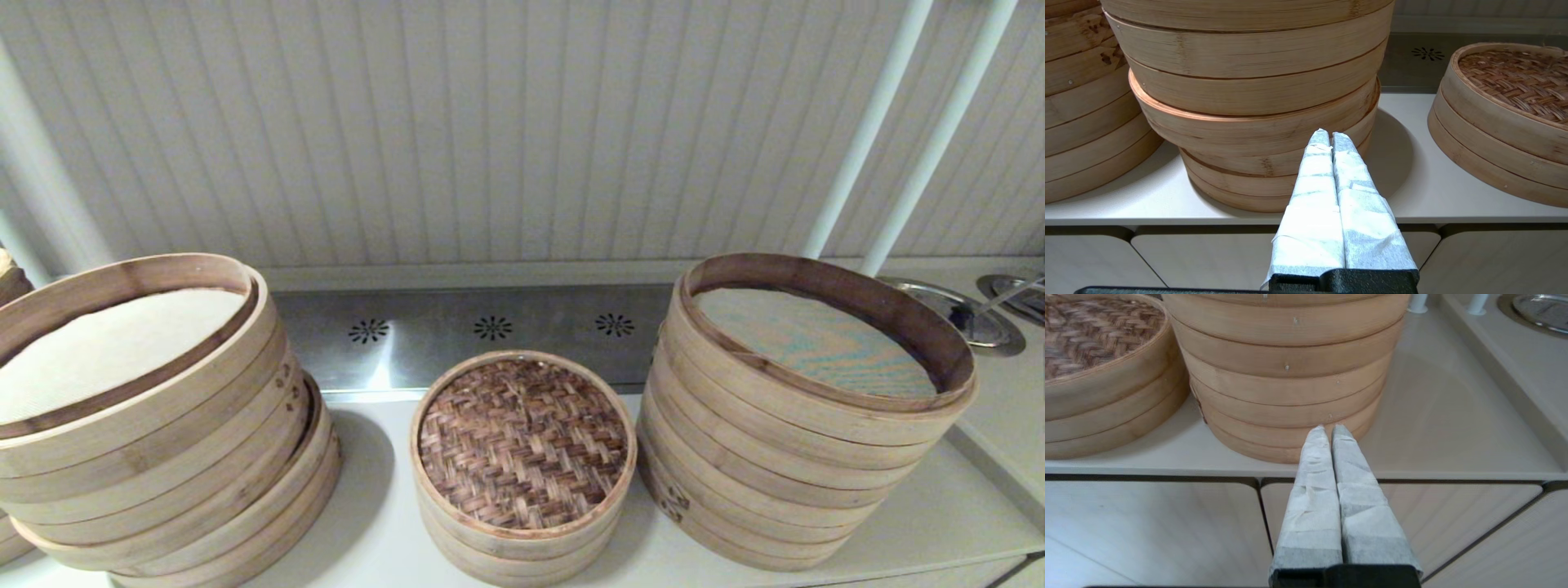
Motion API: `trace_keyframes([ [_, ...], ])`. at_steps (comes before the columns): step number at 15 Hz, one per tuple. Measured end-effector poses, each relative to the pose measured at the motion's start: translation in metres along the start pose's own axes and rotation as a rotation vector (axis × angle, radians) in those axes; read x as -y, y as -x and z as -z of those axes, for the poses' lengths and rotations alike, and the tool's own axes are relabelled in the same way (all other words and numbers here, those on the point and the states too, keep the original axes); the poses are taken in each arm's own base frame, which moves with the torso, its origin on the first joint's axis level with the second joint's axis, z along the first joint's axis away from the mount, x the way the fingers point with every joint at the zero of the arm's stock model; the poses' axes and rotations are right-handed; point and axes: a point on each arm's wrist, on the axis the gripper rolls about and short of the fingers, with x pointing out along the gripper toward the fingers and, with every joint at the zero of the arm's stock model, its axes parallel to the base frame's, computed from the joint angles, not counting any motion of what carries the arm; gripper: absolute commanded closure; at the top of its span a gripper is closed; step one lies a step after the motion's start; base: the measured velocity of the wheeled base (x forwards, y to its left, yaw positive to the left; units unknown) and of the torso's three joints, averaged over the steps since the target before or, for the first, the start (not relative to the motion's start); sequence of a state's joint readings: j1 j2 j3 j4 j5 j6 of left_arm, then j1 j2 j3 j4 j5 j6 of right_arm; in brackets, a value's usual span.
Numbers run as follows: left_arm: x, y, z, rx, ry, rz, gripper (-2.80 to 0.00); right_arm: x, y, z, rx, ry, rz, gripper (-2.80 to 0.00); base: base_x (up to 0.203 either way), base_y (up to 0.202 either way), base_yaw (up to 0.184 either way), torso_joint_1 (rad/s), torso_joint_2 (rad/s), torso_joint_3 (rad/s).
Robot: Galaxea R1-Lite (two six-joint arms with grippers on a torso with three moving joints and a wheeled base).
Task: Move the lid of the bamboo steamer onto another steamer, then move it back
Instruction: Pick up the steamer
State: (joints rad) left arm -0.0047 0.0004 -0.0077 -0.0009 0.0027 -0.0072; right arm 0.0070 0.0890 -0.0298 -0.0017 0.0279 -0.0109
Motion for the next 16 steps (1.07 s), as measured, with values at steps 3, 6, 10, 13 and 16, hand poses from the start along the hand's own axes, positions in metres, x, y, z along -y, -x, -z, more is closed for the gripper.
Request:
trace_keyframes([
  [3, 0.0, 0.0, 0.0, 0.0, 0.0, 0.0, 0.0, 0.0, 0.0031, 0.0064, 0.039, 0.053, 0.009, 0.0, 0.0, 0.0, 0.0, 0.0, 0.0, 0.0],
  [6, 0.0, 0.0, 0.0, 0.0, 0.0, 0.0, 0.0, 0.0, 0.0041, 0.009, 0.053, 0.057, 0.011, 0.0, 0.0, 0.0, 0.0, 0.0, 0.0, 0.0],
  [10, 0.0, 0.0, 0.0, 0.0, 0.0, 0.0, 0.0, 0.0002, 0.0044, 0.0094, 0.064, -0.021, 0.02, 0.0, 0.0, 0.0, 0.0, 0.0, 0.0, 0.0],
  [13, 0.0, 0.0, 0.0, 0.0, 0.0, 0.0, 0.0, 0.0002, 0.0044, 0.0095, 0.065, -0.02, 0.018, 0.0, 0.0, 0.0, 0.0, 0.0, 0.0, 0.0],
  [16, 0.0, 0.0, 0.0, 0.0, 0.0, 0.0, 0.0, 0.0003, 0.0044, 0.0095, 0.065, -0.02, 0.017, 0.0, 0.0, 0.0, 0.0, 0.0, 0.0, 0.0],
])
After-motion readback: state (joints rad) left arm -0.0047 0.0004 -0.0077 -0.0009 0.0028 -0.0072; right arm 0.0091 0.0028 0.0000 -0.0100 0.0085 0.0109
